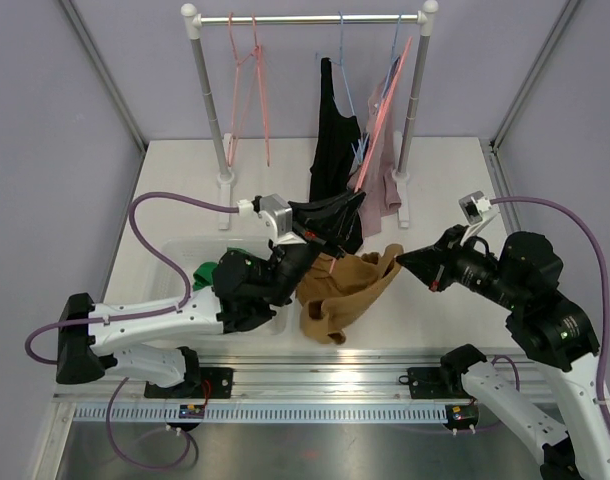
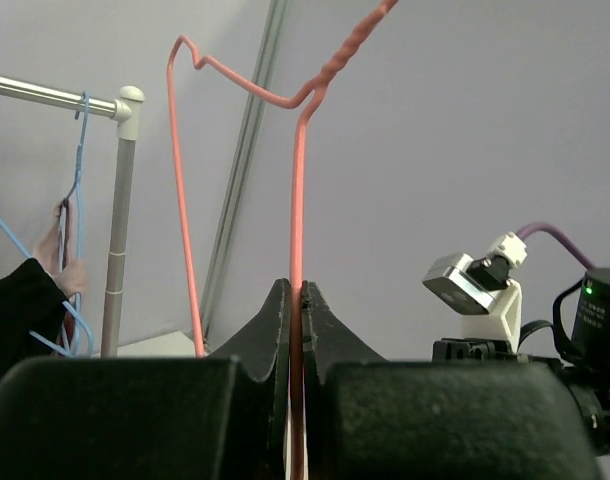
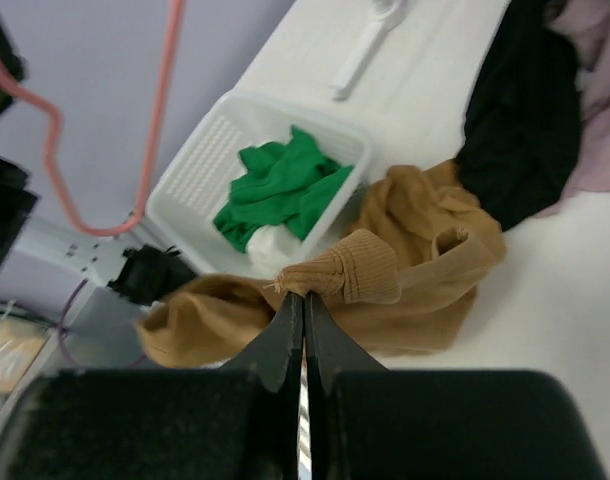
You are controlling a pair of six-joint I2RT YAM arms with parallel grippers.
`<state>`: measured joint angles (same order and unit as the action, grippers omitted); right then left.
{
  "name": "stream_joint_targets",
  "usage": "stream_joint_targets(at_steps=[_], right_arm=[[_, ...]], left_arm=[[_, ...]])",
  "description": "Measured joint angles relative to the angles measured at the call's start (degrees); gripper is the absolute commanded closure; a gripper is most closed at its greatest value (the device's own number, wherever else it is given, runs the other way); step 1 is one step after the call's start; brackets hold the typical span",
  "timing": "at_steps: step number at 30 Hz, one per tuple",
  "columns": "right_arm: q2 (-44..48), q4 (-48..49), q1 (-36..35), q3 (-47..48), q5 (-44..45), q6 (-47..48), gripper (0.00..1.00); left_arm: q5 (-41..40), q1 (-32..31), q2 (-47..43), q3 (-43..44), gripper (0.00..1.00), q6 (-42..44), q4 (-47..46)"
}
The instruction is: Remove the tank top from the hanger
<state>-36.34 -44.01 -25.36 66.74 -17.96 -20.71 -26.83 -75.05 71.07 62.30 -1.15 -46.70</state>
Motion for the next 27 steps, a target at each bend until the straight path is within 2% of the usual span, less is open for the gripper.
stream_joint_targets(at_steps=[3,7,10,14,19,22,23,25,26,27], right_arm=[[-0.02,1.29,0.00,-1.36,-5.60,-0.98,1.00],[-1.03,0.00,0.00,-1.03,-4.00,-0.17,1.00],[-2.60,-1.33,0.00,-1.44,-3.08,0.24,1.00],[-4.33,-0.59,0.00,-5.05,-4.24,-0.07,1.00],[-8.15,-0.96,-0.02,-8.72,0.98,-1.64,0.98],[-10.36,-0.33,-0.33,-10.21,4.74,-2.56,0.78],[-10.71,0.02,-0.59,-11.13,5.03,-2.86,0.59],[-11.08,1.07,-1.22,-13.07,5.05,-3.54,0.47],[-11.30,1.55,-1.66,-14.01,4.87,-3.67,0.18],[-11.63,2.03,-2.05,-14.86,4.76,-4.15,0.11]], left_arm=[[2.36,0.48,0.35,-4.04,1.00,1.51,-4.24],[1.09,0.20,1.40,-5.22,1.00,1.53,-0.39],[-3.23,-1.36,1.11,-5.51,1.00,1.57,1.92],[-12.07,-6.93,-1.66,-6.93,1.00,1.55,6.01],[-22.51,-9.40,-8.50,-10.21,1.00,-4.81,15.76],[-28.09,-8.72,-12.55,-11.04,1.00,-9.09,22.91],[-29.09,-8.07,-13.46,-10.84,1.00,-10.56,25.42],[-29.31,-5.64,-14.82,-10.12,1.00,-14.80,31.76],[-29.11,-4.09,-15.21,-9.88,1.00,-16.48,34.12],[-28.74,-2.05,-15.56,-9.73,1.00,-18.47,36.65]])
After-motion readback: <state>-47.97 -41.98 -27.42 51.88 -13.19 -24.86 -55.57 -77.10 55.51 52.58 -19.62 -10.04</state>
